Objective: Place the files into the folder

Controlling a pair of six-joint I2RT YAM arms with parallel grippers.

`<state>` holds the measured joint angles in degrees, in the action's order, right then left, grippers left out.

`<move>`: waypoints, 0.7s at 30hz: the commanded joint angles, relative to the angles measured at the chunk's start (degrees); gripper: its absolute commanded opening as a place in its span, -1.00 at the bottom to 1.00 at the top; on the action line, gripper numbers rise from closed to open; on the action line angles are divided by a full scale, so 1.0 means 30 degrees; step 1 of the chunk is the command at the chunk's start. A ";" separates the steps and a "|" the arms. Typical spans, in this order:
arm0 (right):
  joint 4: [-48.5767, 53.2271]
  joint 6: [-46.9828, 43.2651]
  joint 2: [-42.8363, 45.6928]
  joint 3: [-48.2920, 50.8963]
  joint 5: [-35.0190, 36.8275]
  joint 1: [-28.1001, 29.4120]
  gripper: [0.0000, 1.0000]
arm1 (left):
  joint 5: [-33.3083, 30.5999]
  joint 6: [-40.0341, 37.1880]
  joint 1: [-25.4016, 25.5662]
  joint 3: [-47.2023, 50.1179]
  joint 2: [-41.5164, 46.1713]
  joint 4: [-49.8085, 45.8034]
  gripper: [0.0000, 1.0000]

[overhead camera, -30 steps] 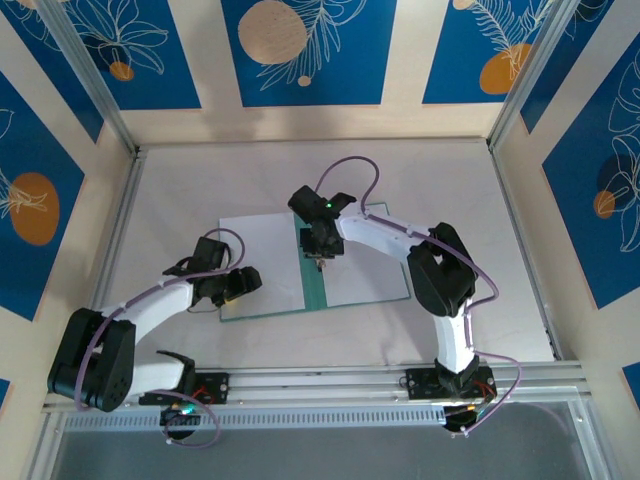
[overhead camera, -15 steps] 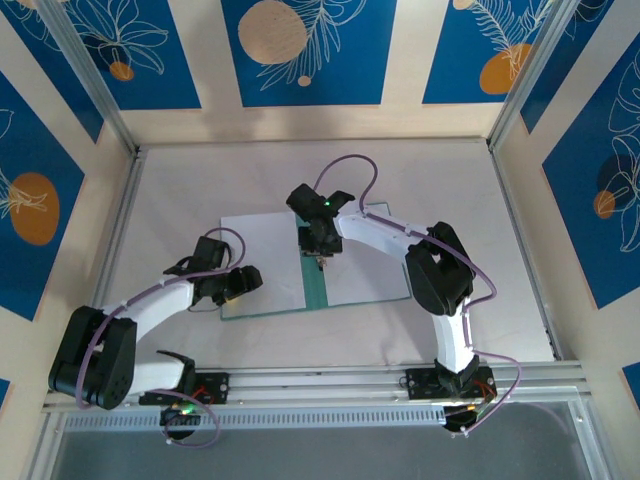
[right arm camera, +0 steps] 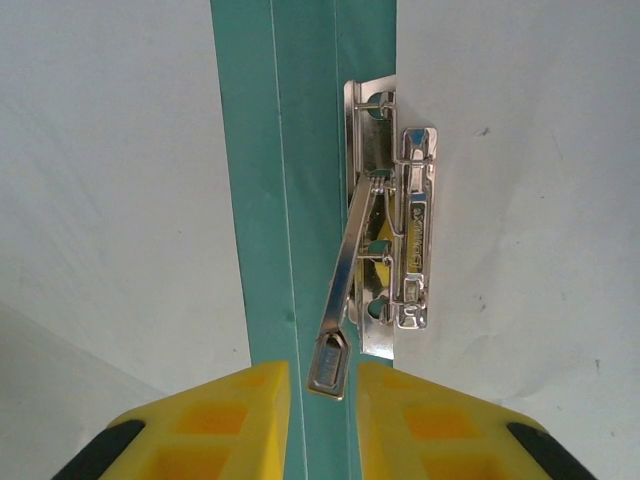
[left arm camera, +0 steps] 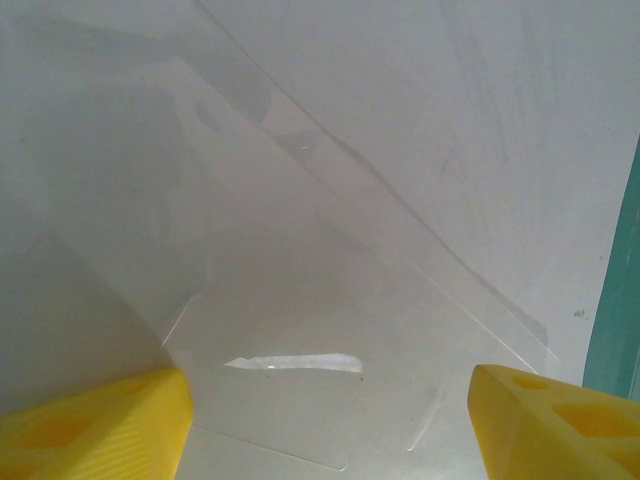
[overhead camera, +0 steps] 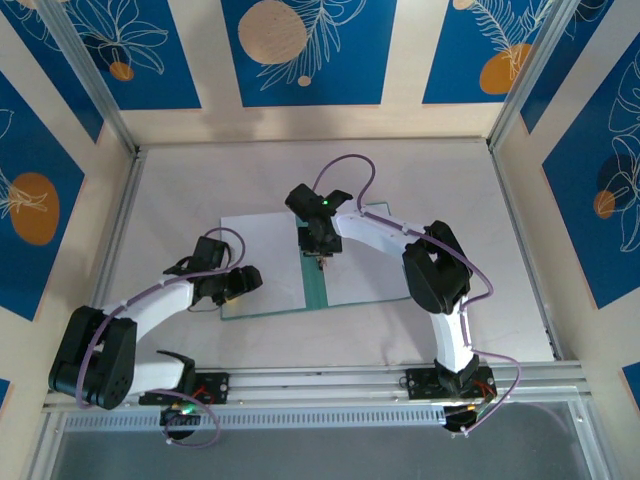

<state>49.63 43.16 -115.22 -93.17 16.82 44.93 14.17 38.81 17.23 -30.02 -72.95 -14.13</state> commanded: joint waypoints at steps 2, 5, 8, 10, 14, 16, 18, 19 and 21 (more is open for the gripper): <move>0.0568 -0.0117 -0.0296 -0.0496 0.0630 -0.0035 -0.52 | 0.0255 -0.0331 -0.0266 0.0230 -0.0357 -0.0254 0.48; 0.0567 -0.0130 -0.0300 -0.0468 0.0591 -0.0051 -0.56 | 0.0220 -0.0379 -0.0281 0.0215 -0.0349 -0.0326 0.48; 0.0466 -0.0119 -0.0311 -0.0377 0.0459 -0.0067 -0.57 | 0.0241 -0.0402 -0.0325 0.0197 -0.0331 -0.0329 0.48; 0.0410 -0.0118 -0.0320 -0.0311 0.0374 -0.0093 -0.58 | 0.0241 -0.0418 -0.0325 0.0237 -0.0348 -0.0356 0.48; 0.0376 -0.0144 -0.0301 -0.0343 0.0326 -0.0092 -0.63 | 0.0248 -0.0409 -0.0369 0.0284 -0.0322 -0.0343 0.48; 0.0388 -0.0169 -0.0295 -0.0347 0.0334 -0.0096 -0.64 | 0.0236 -0.0414 -0.0354 0.0324 -0.0276 -0.0341 0.48; 0.0443 -0.0218 -0.0297 -0.0329 0.0407 -0.0078 -0.65 | 0.0256 -0.0411 -0.0377 0.0359 -0.0289 -0.0328 0.48; 0.0439 -0.0233 -0.0314 -0.0346 0.0427 -0.0082 -0.67 | 0.0298 -0.0416 -0.0384 0.0347 -0.0266 -0.0331 0.48; 0.0509 -0.0320 -0.0302 -0.0337 0.0519 -0.0093 -0.68 | 0.0285 -0.0426 -0.0376 0.0372 -0.0265 -0.0314 0.48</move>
<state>49.80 42.76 -115.35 -93.19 17.80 44.88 14.57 38.52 16.97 -30.02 -72.95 -14.15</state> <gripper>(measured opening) 0.162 0.739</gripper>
